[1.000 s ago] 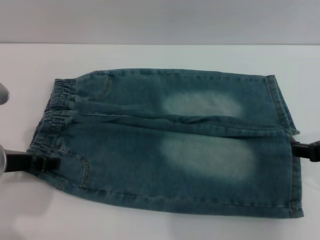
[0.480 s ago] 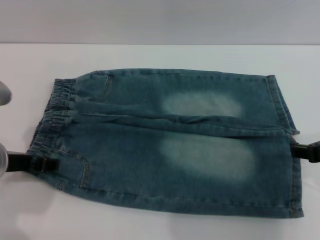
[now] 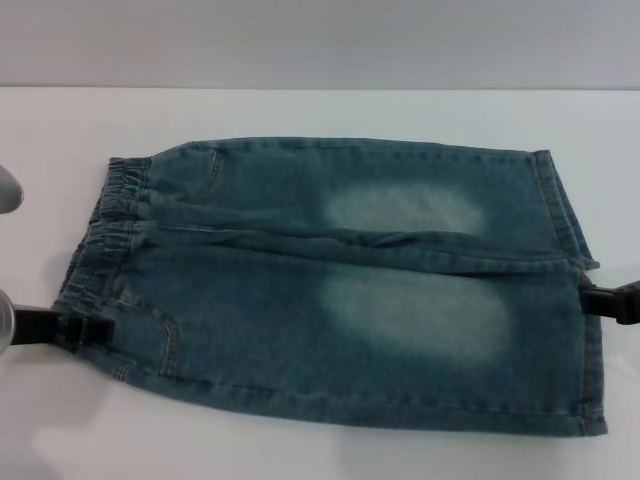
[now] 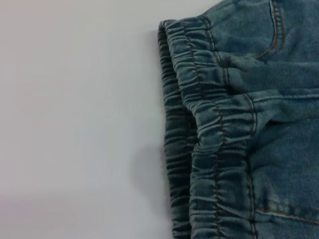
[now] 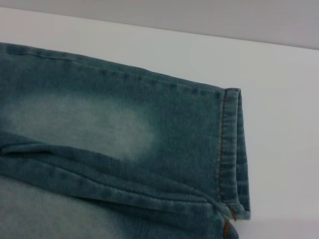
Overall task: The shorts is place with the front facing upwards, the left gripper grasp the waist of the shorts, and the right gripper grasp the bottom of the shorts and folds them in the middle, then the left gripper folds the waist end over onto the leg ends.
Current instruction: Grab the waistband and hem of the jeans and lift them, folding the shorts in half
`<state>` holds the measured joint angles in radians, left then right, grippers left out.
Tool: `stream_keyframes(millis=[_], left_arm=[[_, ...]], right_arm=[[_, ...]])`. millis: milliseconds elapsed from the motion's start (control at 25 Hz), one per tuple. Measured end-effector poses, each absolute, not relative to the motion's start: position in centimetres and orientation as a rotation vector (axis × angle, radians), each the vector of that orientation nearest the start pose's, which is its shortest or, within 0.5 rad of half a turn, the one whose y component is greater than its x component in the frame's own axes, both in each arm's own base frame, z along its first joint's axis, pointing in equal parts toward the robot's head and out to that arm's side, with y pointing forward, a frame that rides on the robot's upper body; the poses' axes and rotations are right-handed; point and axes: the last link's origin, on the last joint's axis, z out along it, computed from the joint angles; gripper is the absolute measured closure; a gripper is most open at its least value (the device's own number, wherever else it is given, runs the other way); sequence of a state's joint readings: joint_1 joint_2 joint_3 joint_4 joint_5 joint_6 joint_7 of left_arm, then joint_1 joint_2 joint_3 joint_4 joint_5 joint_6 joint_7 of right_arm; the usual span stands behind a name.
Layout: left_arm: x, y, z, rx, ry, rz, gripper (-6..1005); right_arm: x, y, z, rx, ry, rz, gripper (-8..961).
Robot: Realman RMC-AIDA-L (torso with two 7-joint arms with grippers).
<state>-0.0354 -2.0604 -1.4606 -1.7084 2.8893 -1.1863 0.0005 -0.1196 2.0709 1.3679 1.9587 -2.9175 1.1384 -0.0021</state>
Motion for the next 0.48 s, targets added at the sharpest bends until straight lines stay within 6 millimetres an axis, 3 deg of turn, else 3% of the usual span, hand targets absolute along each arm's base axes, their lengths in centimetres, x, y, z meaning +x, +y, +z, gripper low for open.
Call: stream_keyframes(millis=[480], left_arm=[[-27.11, 28.69, 1.77, -1.900, -1.277, 0.303, 240]], right_arm=[[22.86, 26.10, 3.22, -1.929, 1.144, -0.153, 176]])
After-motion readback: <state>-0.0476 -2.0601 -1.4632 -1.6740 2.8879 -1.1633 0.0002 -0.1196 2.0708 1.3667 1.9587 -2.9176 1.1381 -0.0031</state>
